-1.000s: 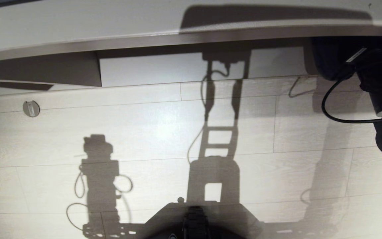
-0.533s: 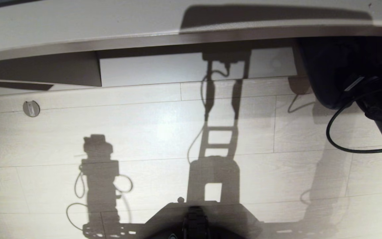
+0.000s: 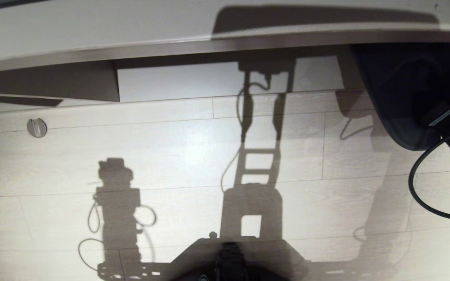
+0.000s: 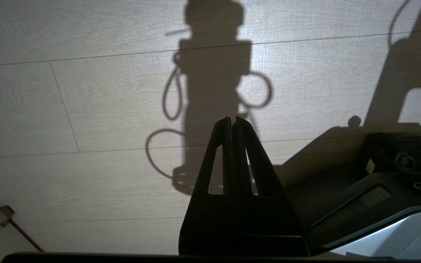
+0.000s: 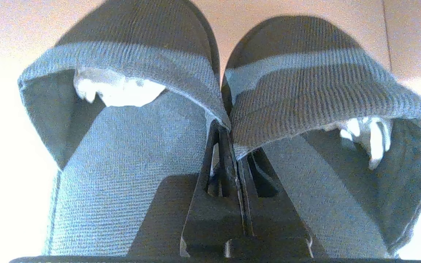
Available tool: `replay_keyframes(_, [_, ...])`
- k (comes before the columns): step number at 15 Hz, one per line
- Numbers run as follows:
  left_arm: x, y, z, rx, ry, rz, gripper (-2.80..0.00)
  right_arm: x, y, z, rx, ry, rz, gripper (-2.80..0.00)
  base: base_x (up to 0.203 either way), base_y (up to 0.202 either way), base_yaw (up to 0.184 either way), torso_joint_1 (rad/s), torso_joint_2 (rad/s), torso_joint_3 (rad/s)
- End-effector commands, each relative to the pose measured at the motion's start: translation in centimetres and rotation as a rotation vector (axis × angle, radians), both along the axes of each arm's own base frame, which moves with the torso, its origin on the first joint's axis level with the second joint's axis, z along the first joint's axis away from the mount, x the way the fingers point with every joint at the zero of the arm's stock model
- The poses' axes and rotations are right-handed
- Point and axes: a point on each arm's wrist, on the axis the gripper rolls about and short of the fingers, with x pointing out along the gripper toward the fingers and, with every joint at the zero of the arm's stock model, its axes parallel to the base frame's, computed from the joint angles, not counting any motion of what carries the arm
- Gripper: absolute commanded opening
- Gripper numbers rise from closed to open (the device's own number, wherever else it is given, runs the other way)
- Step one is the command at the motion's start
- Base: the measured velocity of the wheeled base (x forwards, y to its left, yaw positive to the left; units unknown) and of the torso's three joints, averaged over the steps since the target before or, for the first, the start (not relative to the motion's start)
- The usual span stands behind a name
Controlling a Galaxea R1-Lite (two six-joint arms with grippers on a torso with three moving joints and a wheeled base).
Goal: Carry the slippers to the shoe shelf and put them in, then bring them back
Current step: Place the slippers on the floor
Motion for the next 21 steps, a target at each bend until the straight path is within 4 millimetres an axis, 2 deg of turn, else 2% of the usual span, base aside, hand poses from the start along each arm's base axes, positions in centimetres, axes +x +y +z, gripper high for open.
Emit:
replay_keyframes(1, [0.0, 0.0, 0.0, 0.0, 0.0, 0.0, -2.8, -1.5, 0.1, 0.6, -0.002, -0.037, 0.005, -2.8, 0.0, 0.0, 0.0, 0.0, 0.0, 0.0])
replay_keyframes(3, [0.0, 0.0, 0.0, 0.0, 0.0, 0.0, -2.8, -2.3, 0.3, 0.2, -0.002, -0.015, 0.011, -2.8, 0.0, 0.0, 0.0, 0.0, 0.0, 0.0])
replay_keyframes(6, [0.0, 0.0, 0.0, 0.0, 0.0, 0.0, -2.8, -5.4, 0.7, -1.6, -0.003, 0.058, 0.032, -2.8, 0.0, 0.0, 0.0, 0.0, 0.0, 0.0])
replay_keyframes(13, [0.0, 0.0, 0.0, 0.0, 0.0, 0.0, -2.8, -9.1, 0.9, -3.9, -0.007, 0.167, 0.042, -2.8, 0.0, 0.0, 0.0, 0.004, 0.0, 0.0])
replay_keyframes(19, [0.0, 0.0, 0.0, 0.0, 0.0, 0.0, -2.8, -14.0, 0.7, -6.3, -0.016, 0.268, 0.037, -2.8, 0.0, 0.0, 0.0, 0.0, 0.0, 0.0])
replay_keyframes(21, [0.0, 0.0, 0.0, 0.0, 0.0, 0.0, -2.8, -16.4, 0.7, -7.3, -0.033, 0.267, 0.029, -2.8, 0.0, 0.0, 0.0, 0.0, 0.0, 0.0])
